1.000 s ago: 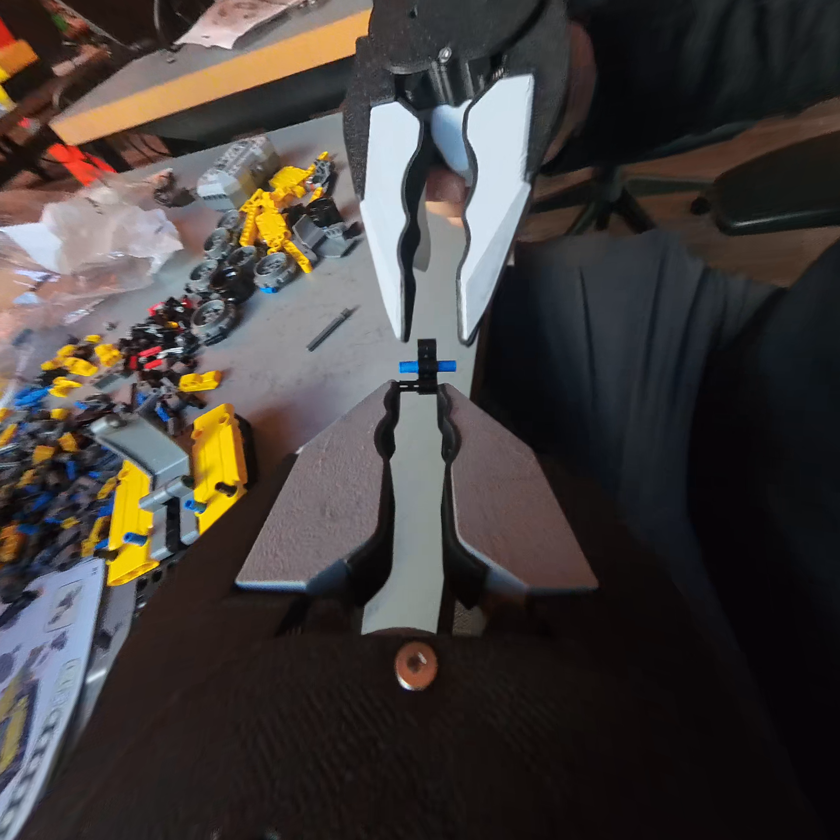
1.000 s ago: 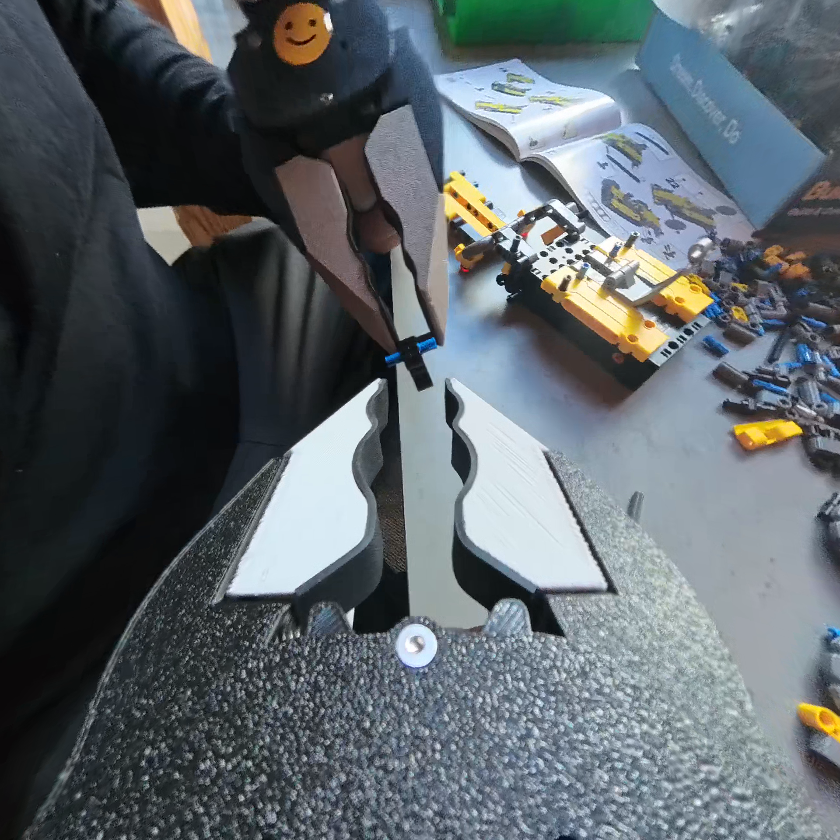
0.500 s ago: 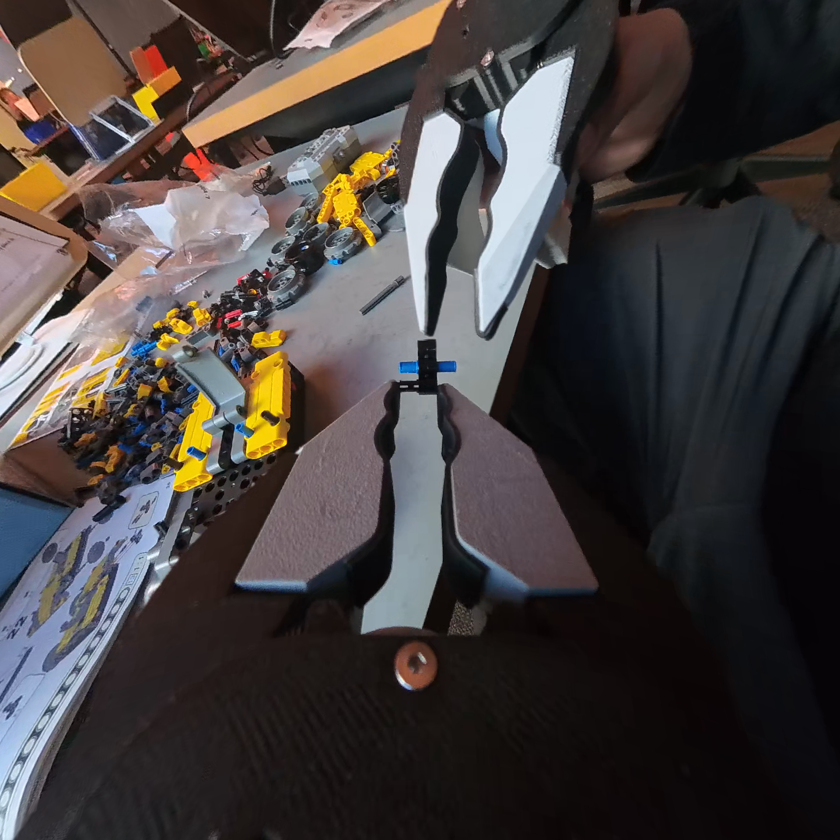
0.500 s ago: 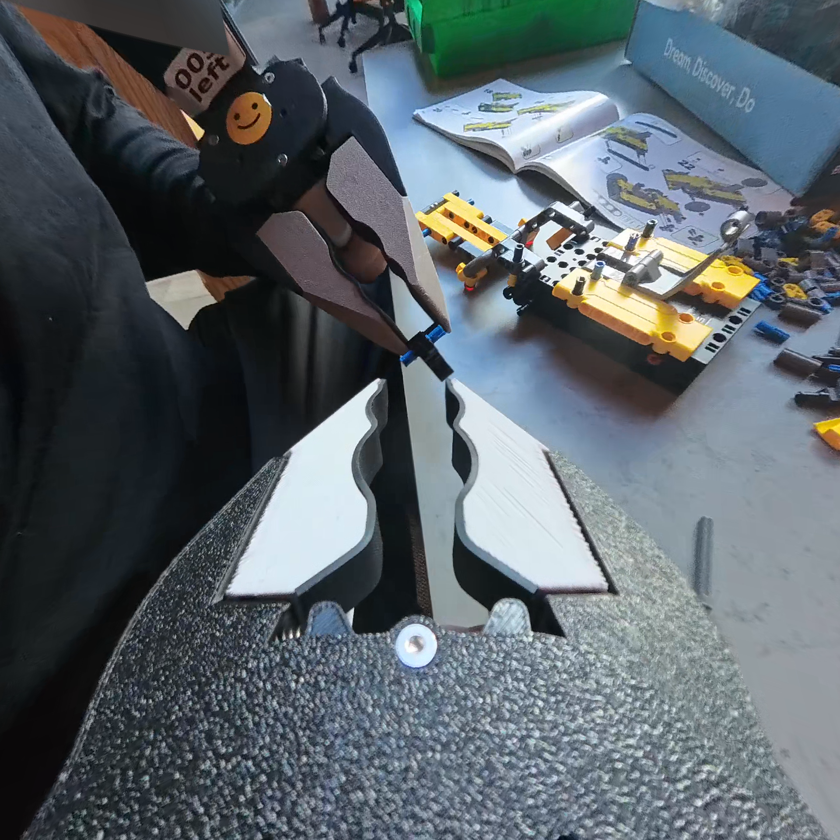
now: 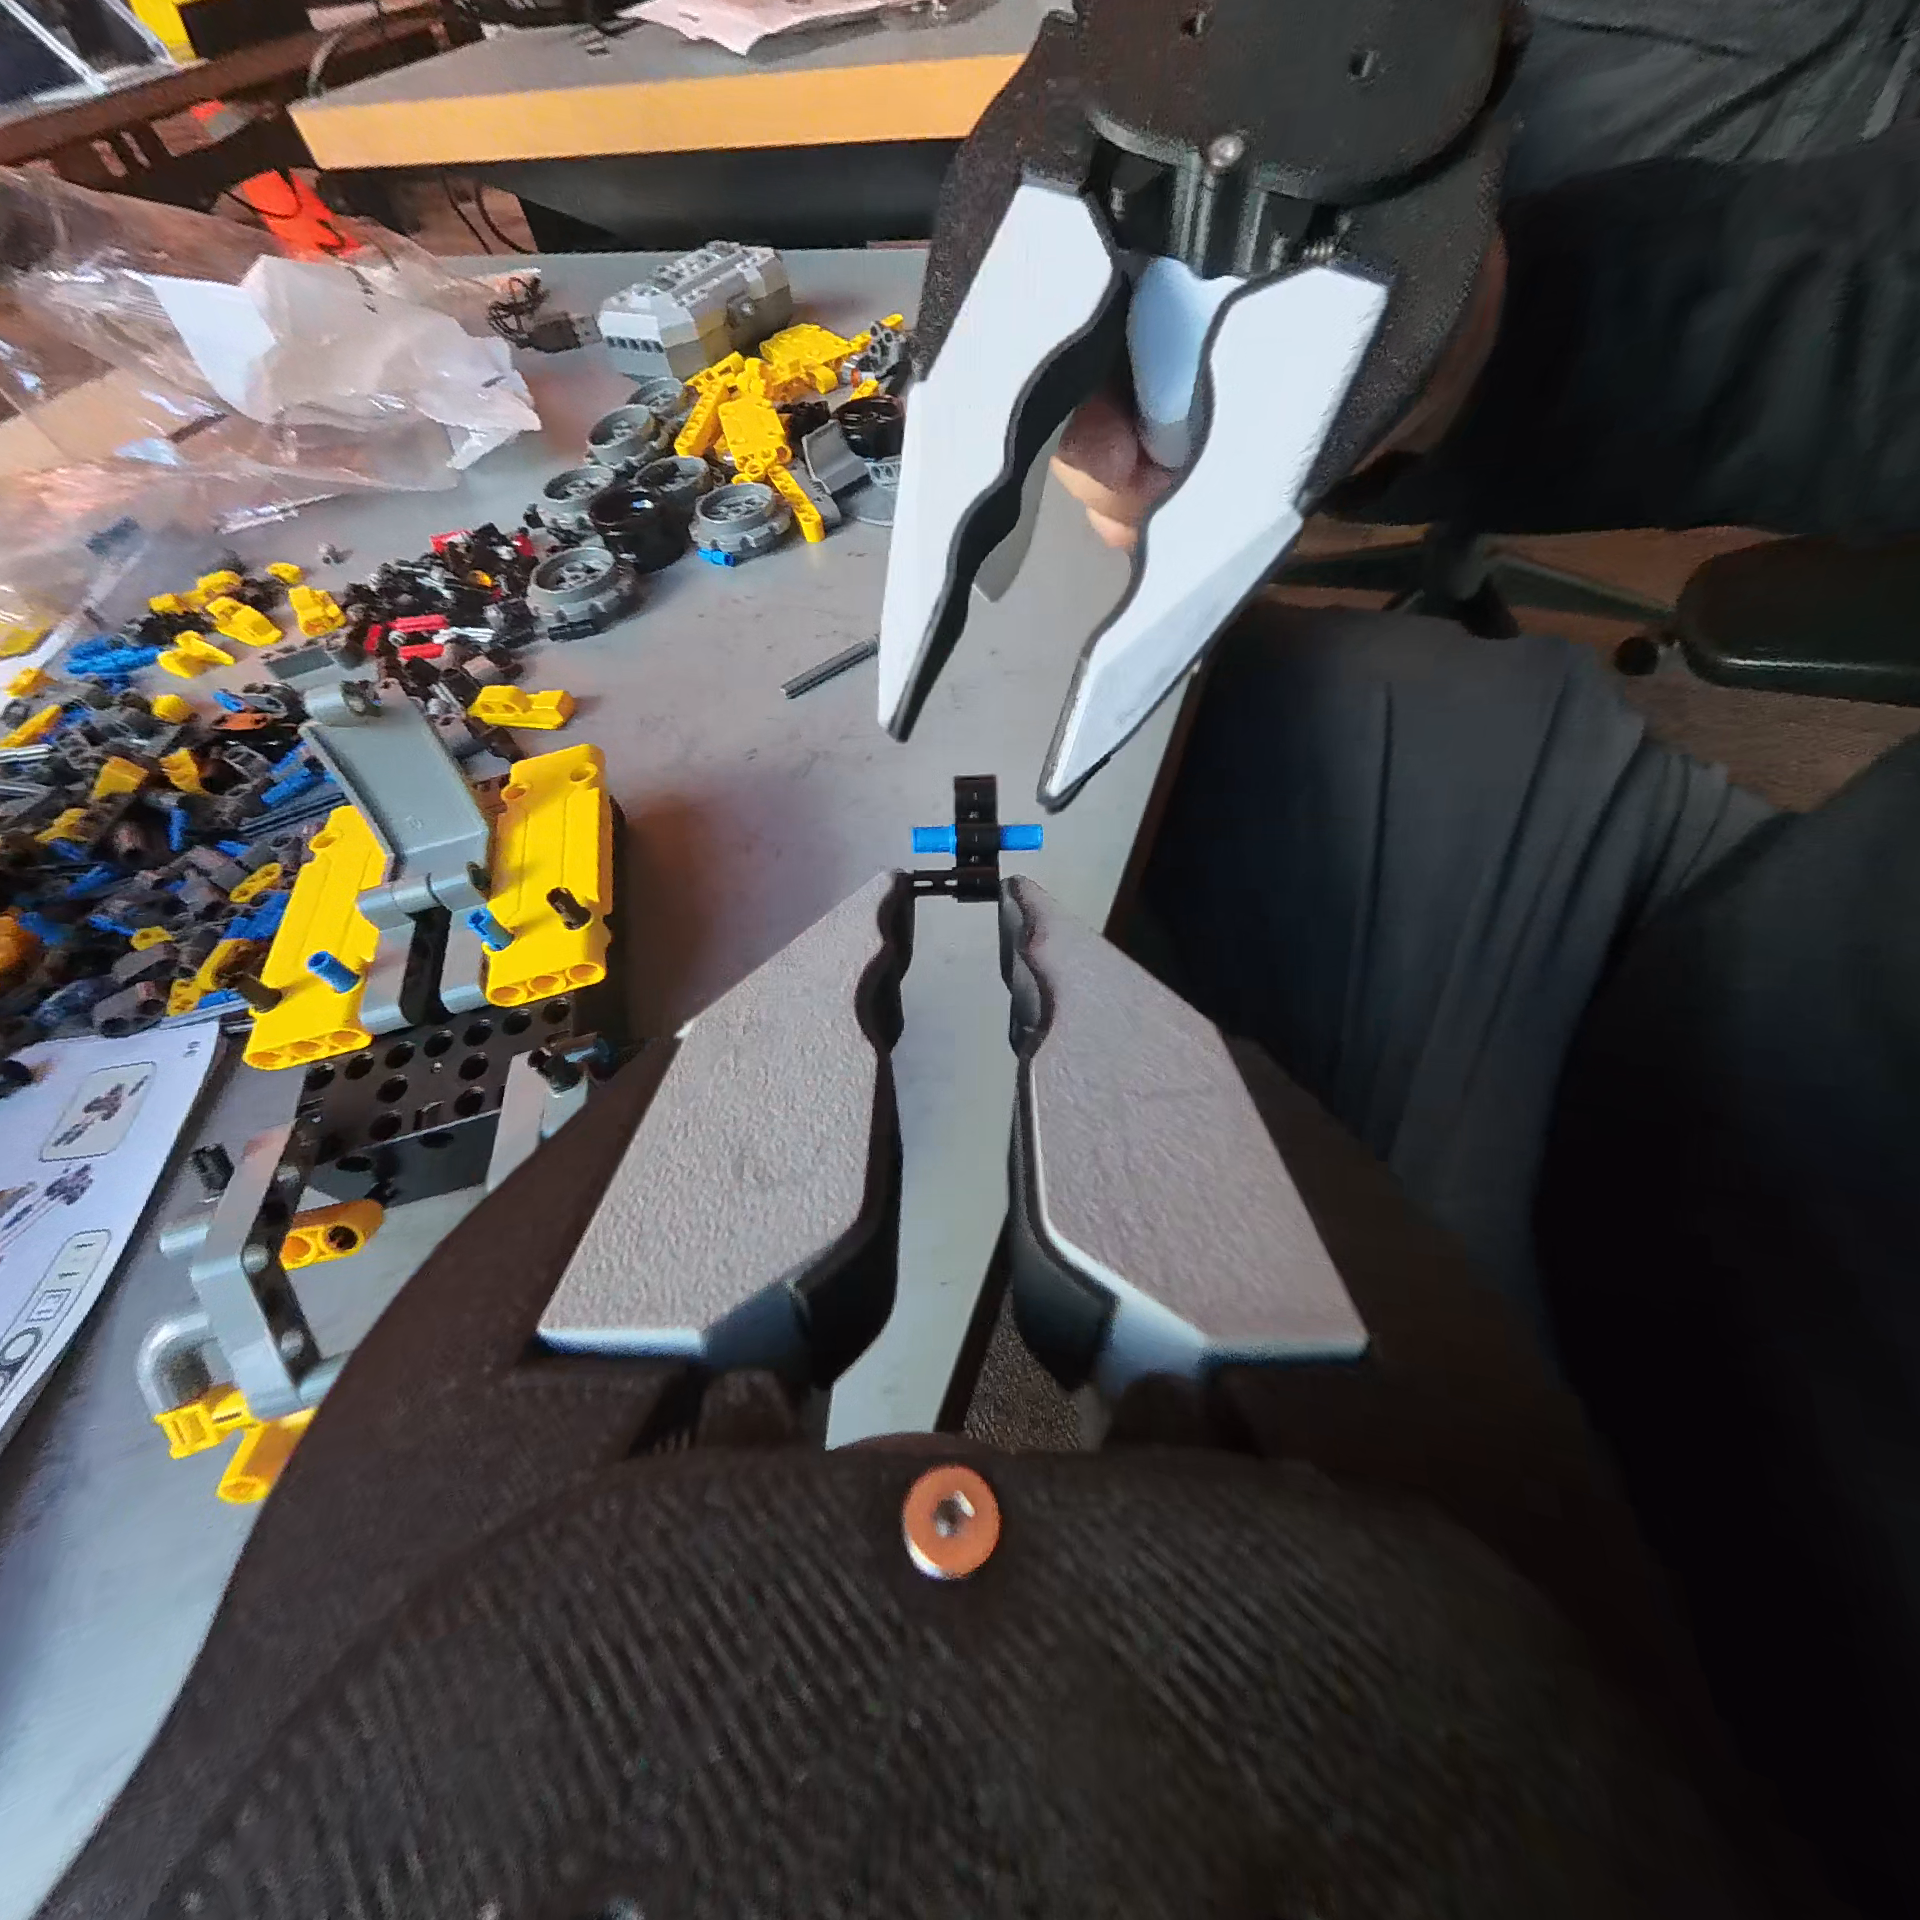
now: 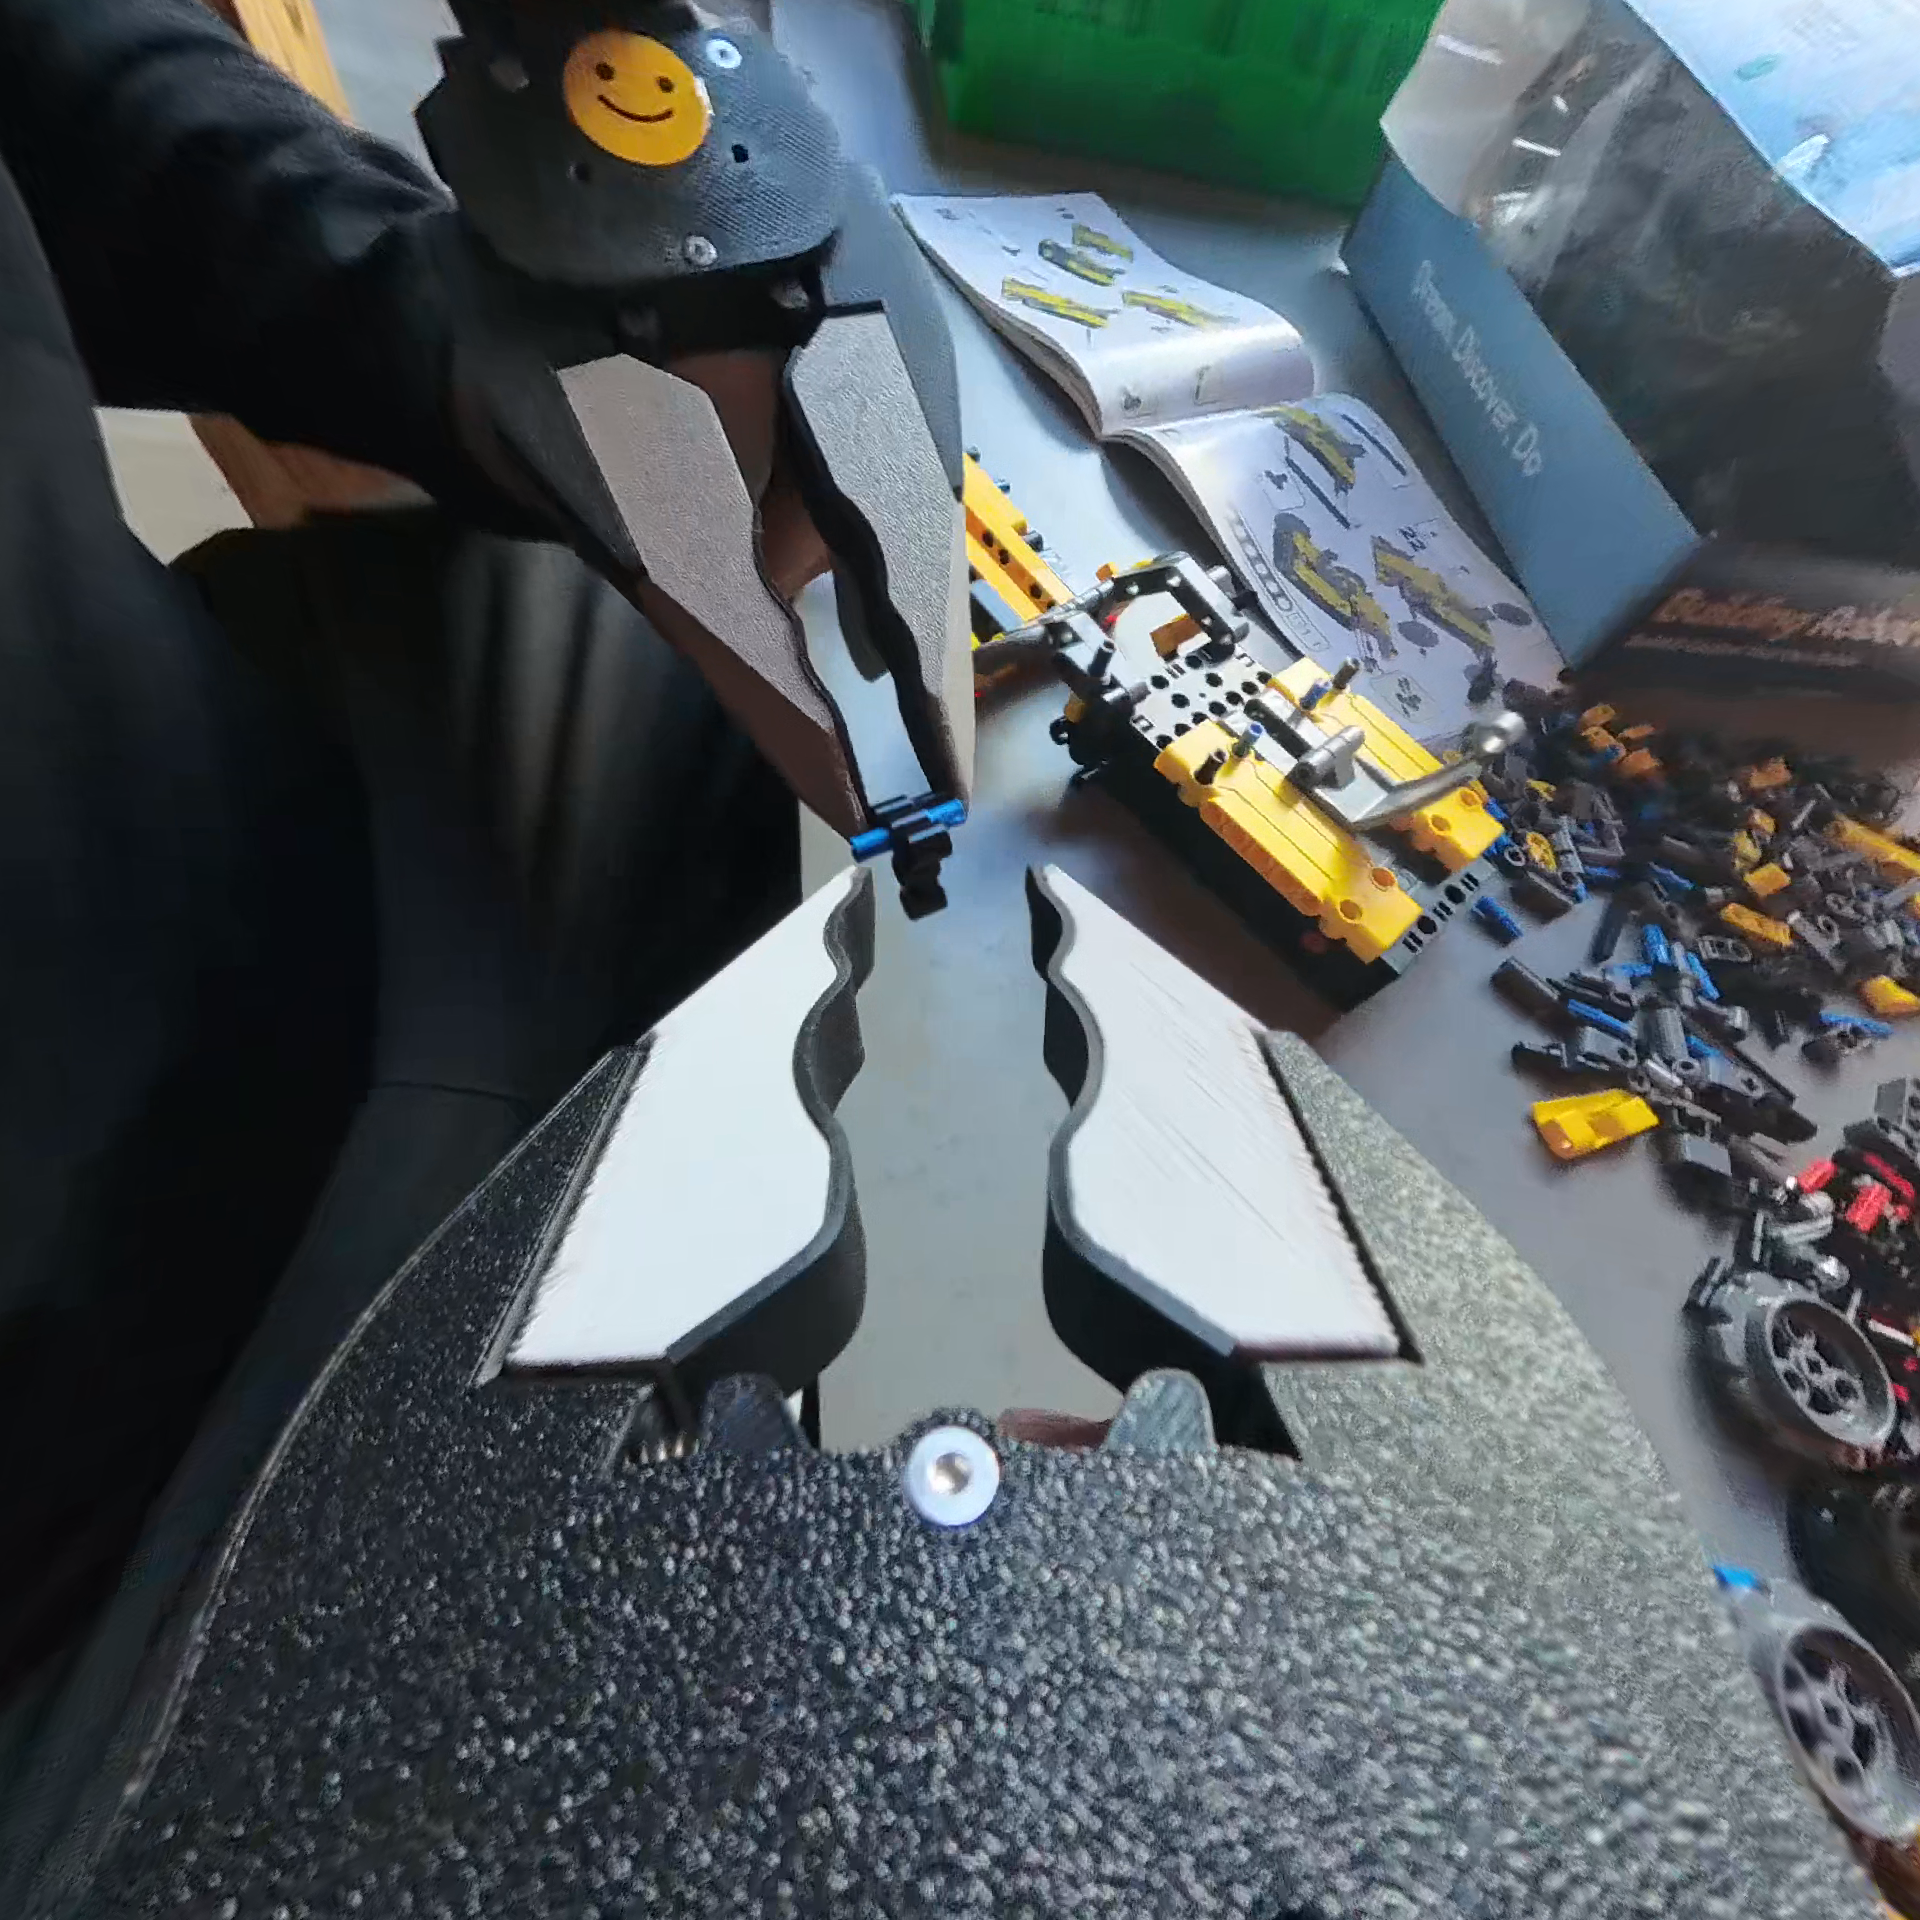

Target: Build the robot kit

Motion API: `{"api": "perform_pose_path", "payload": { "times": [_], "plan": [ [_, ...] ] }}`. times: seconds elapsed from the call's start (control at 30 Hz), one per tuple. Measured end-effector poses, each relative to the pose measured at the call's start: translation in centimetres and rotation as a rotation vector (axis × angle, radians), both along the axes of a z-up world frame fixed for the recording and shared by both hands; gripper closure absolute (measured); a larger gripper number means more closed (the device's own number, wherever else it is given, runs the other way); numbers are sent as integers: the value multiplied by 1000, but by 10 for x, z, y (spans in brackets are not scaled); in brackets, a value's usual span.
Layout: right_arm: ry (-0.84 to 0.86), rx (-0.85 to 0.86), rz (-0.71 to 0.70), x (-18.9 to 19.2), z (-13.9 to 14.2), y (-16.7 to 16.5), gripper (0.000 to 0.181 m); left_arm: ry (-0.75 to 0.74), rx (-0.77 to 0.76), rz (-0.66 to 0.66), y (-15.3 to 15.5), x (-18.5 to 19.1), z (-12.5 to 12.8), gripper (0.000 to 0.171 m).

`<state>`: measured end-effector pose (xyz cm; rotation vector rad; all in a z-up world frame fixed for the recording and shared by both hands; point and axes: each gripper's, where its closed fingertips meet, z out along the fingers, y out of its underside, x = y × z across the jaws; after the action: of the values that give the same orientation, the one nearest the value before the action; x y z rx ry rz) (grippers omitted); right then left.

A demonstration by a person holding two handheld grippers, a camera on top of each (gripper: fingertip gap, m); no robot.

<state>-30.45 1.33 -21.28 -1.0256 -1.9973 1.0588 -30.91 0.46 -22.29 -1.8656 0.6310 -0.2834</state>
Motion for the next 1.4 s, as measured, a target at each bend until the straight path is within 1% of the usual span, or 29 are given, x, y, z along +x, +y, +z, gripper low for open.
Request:
{"api": "perform_pose_path", "payload": {
  "times": [0.2, 0.53, 0.7, 0.87, 1.1, 1.4],
  "plan": [
    [20, -51, 73, -3, -1, -9, 147, -2, 24, -29, -3, 3, 3, 158],
    [-9, -139, 124, -12, 0, -9, 143, -42, 45, 4, 0, -3, 6, 158],
    [-46, -198, 153, -16, -1, -10, 141, -99, 60, 25, 1, -8, 13, 158],
    [-76, -252, 146, -19, 0, -6, 140, -119, 90, 43, 0, -12, 17, 158],
    [-127, -307, 119, -24, -3, -1, 140, -52, 128, 43, -1, -8, 14, 158],
    [-188, -289, 102, -27, -13, -2, 138, -136, 118, 29, -4, -12, 20, 158]
  ]
}}
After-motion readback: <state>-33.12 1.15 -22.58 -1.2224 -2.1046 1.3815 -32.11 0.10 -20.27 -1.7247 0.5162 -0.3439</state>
